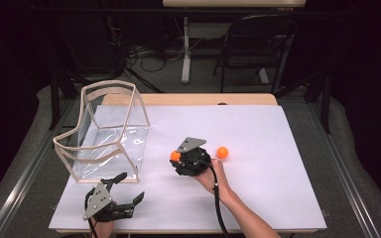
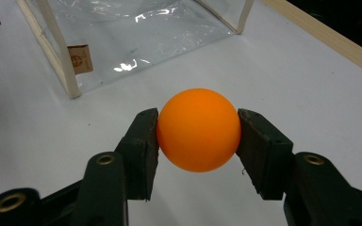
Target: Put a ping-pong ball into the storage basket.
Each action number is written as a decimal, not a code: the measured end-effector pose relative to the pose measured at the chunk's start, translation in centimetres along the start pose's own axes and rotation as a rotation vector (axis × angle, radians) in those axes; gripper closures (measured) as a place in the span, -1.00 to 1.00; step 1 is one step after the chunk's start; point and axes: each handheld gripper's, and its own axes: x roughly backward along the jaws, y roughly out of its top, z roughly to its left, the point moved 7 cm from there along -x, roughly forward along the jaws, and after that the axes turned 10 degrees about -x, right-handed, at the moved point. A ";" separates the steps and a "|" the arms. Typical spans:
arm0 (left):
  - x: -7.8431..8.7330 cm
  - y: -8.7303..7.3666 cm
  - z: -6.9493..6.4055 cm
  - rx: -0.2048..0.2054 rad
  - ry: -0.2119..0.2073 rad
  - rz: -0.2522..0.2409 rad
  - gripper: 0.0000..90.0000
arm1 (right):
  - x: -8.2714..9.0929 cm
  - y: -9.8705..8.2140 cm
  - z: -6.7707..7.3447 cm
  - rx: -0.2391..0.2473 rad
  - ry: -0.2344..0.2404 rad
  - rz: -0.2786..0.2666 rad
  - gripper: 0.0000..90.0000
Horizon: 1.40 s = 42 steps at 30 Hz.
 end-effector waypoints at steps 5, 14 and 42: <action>0.0 0.0 0.0 0.000 0.000 0.000 -0.66 | 0.4 0.5 0.0 0.004 -0.001 -0.010 0.11; 0.0 0.0 0.0 -0.001 0.001 -0.001 -0.66 | 0.9 1.4 -0.1 0.003 0.003 -0.022 0.11; 0.0 0.0 0.1 0.000 0.004 -0.003 -0.66 | 1.2 4.9 -0.7 0.016 0.010 -0.045 0.11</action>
